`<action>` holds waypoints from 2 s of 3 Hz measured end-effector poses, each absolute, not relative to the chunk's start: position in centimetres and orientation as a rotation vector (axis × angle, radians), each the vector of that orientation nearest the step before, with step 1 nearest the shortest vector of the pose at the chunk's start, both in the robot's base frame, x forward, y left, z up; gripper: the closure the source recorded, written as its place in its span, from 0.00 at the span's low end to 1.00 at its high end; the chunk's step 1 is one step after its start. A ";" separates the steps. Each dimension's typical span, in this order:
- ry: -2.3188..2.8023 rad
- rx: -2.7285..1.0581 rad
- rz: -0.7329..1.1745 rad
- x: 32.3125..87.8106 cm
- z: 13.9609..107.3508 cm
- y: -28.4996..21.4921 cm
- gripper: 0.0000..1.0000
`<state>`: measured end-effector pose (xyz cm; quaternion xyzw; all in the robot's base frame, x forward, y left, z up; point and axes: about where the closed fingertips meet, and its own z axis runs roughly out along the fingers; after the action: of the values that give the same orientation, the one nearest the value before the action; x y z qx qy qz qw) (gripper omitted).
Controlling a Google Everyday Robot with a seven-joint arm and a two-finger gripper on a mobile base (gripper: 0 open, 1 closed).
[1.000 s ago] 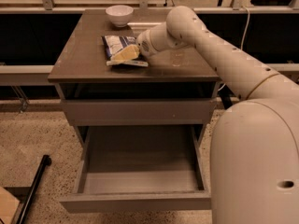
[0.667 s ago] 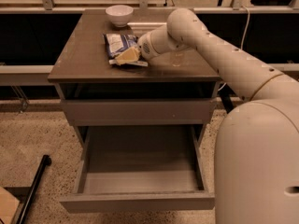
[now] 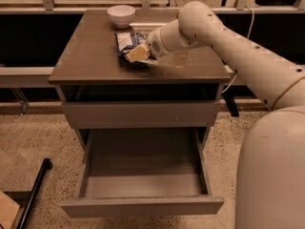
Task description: Place blue chip bag into middle drawer
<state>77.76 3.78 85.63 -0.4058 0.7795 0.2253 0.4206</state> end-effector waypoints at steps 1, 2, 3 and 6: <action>1.902 -1.089 0.493 75.1 89.4 2.0 1.00; 1.858 -1.253 0.396 69.8 93.3 0.0 1.00; 1.875 -1.421 0.370 63.5 93.3 -2.0 1.00; 1.869 -1.765 0.635 45.6 81.3 -2.5 1.00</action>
Offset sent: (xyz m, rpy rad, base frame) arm -0.1106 -0.0604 0.1105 -0.2636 -0.1808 0.1687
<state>45.65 -2.51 81.26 -0.6464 0.6843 0.2326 0.2444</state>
